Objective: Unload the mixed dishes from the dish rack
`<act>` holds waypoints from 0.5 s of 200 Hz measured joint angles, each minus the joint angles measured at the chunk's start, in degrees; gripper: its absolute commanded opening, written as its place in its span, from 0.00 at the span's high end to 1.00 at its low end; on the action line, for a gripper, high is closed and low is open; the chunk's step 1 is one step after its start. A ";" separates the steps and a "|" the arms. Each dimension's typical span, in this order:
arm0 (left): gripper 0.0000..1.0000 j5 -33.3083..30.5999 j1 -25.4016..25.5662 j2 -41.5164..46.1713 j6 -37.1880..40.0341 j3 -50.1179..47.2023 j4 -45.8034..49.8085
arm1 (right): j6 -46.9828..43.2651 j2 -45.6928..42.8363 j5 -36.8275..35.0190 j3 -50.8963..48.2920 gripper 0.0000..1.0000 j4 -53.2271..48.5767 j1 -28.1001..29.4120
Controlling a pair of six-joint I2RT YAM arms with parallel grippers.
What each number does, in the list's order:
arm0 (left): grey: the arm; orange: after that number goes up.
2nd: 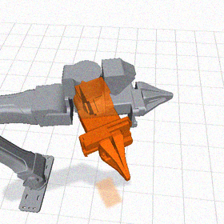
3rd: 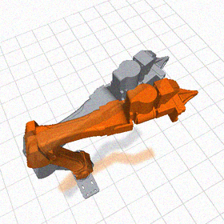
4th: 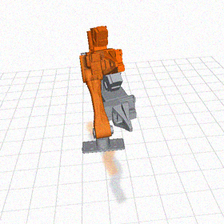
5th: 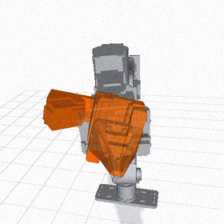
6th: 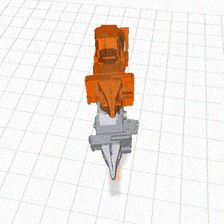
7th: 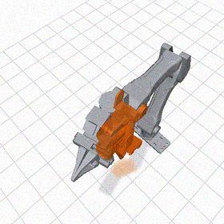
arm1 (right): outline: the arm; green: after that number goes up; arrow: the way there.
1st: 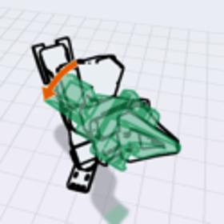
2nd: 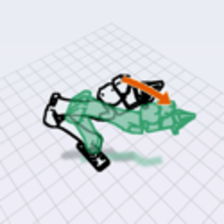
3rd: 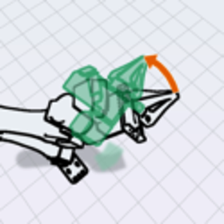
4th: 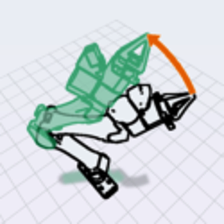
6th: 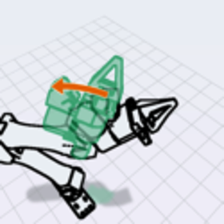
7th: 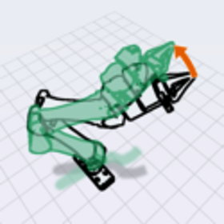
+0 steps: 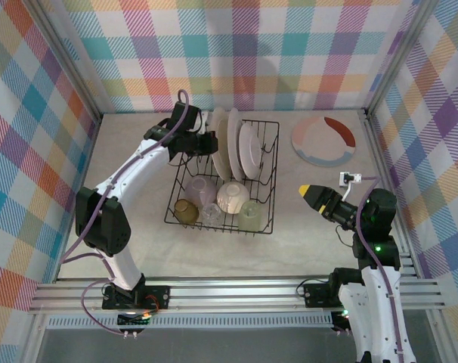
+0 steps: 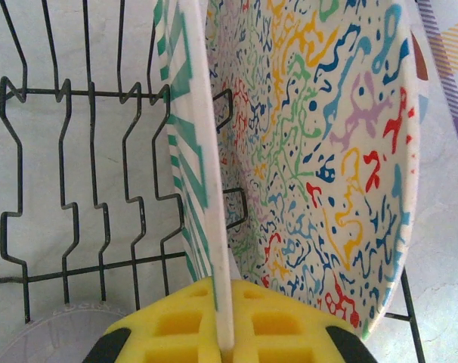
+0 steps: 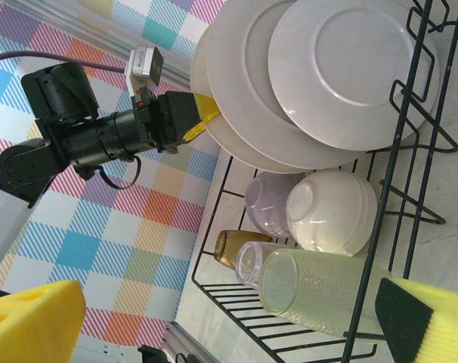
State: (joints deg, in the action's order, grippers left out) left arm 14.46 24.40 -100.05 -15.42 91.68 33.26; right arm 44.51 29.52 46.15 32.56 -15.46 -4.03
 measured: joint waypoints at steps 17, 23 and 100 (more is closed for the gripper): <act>1.00 0.00 -0.07 0.04 -0.26 0.00 0.07 | 0.02 0.15 -0.02 0.00 0.01 0.00 0.00; 1.00 -0.02 -0.07 0.04 -0.37 0.00 0.07 | 0.02 0.24 0.00 0.00 0.01 0.04 0.00; 1.00 -0.20 -0.07 3.10 -1.25 2.47 4.07 | 0.20 0.42 -0.02 -0.07 0.01 0.46 0.00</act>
State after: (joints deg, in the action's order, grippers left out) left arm 14.26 24.34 -96.95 -16.67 94.15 37.32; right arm 44.71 29.93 46.13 32.49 -15.00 -4.03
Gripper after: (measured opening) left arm 0.065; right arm 0.988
